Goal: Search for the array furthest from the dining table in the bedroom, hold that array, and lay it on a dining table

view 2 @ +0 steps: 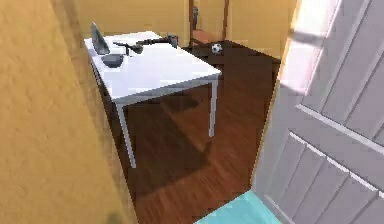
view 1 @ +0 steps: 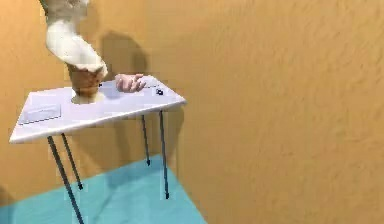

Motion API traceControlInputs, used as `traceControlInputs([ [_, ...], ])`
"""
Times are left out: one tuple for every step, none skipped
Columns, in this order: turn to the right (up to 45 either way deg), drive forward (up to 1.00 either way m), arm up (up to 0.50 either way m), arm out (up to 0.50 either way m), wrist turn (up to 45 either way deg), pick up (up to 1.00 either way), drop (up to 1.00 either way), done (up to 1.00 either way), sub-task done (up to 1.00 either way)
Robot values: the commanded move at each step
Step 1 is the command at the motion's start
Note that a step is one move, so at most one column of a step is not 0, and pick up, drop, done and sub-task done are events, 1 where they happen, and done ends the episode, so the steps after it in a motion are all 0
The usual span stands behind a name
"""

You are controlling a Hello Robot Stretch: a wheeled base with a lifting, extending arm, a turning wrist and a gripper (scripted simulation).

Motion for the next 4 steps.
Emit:
traceControlInputs([
  [45.0, 0.00, 0.00, 0.00, 0.0, 0.00, 0.00, 0.00, 0.00],
  [45.0, 0.00, 0.00, 0.00, 0.0, 0.00, 0.00, 0.00, 0.00],
  [45.0, 0.00, 0.00, 0.00, 0.0, 0.00, 0.00, 0.00, 0.00],
  [15.0, 0.00, 0.00, 0.00, 0.0, 0.00, 0.00, 0.00, 0.00],
])
